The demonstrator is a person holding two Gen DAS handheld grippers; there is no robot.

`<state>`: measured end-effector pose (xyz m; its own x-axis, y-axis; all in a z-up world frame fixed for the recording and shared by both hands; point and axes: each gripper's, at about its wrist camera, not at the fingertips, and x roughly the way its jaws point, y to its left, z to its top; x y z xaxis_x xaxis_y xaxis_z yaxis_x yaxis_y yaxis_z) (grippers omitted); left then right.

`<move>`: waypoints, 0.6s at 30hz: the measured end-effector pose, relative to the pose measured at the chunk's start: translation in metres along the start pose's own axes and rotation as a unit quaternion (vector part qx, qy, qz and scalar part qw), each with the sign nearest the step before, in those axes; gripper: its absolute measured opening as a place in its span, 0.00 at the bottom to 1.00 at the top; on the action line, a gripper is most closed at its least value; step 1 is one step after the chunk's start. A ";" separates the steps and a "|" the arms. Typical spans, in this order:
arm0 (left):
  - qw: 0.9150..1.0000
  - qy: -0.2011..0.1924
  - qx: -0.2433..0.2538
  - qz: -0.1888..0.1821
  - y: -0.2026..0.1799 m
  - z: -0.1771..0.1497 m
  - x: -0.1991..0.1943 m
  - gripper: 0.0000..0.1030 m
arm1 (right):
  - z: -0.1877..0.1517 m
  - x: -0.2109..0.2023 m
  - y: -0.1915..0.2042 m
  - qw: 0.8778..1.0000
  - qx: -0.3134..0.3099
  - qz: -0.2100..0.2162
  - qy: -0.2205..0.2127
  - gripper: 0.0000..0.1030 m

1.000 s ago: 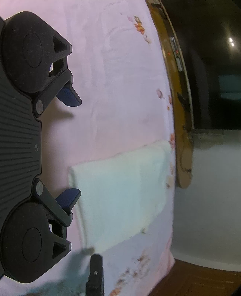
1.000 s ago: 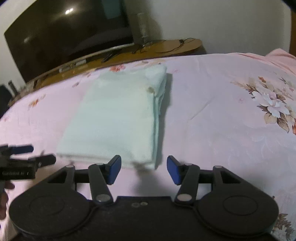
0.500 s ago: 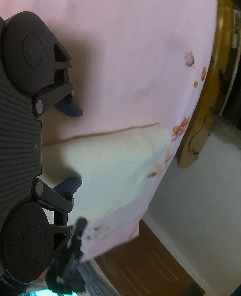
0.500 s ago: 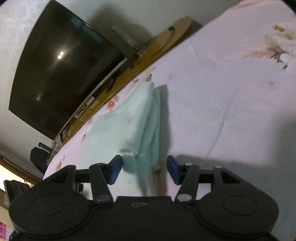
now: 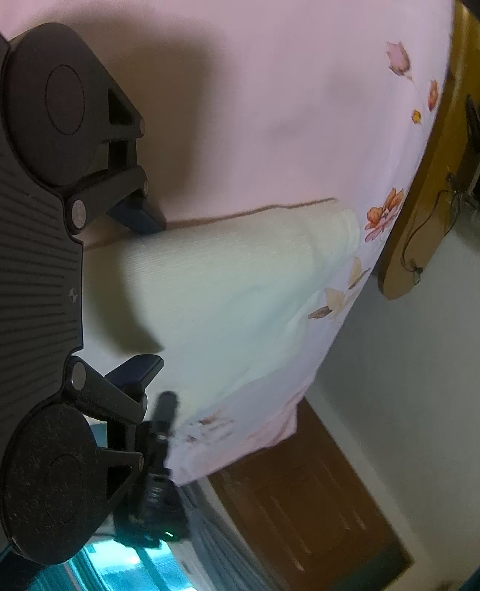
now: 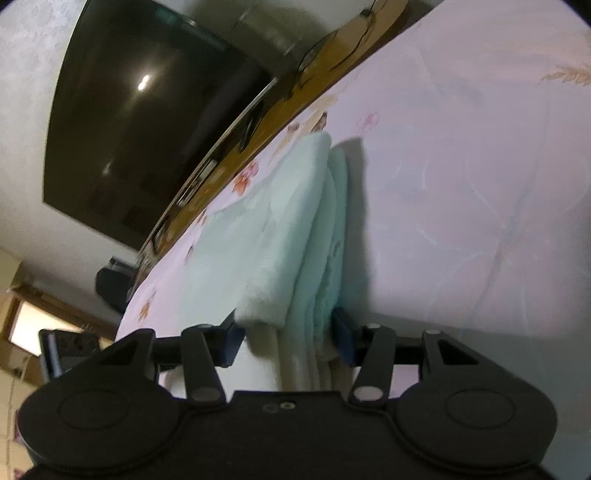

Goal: Fold small clothes

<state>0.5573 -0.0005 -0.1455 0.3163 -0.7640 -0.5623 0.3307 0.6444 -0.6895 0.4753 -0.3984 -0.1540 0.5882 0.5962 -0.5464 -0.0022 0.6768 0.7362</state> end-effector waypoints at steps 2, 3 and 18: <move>1.000 -0.009 -0.019 -0.014 0.006 0.003 0.005 0.69 | -0.001 0.000 -0.008 1.000 0.009 0.014 0.005 0.50; 1.000 -0.014 -0.021 -0.017 0.005 0.005 0.009 0.69 | 0.001 0.003 -0.011 0.999 0.022 0.023 0.003 0.50; 0.999 -0.035 -0.013 0.005 0.004 0.005 0.015 0.41 | 0.002 0.015 0.004 1.000 -0.004 0.008 0.000 0.46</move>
<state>0.5675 -0.0096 -0.1546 0.3817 -0.7533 -0.5356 0.3045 0.6496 -0.6966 0.4858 -0.3873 -0.1584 0.5875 0.6077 -0.5343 -0.0187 0.6703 0.7418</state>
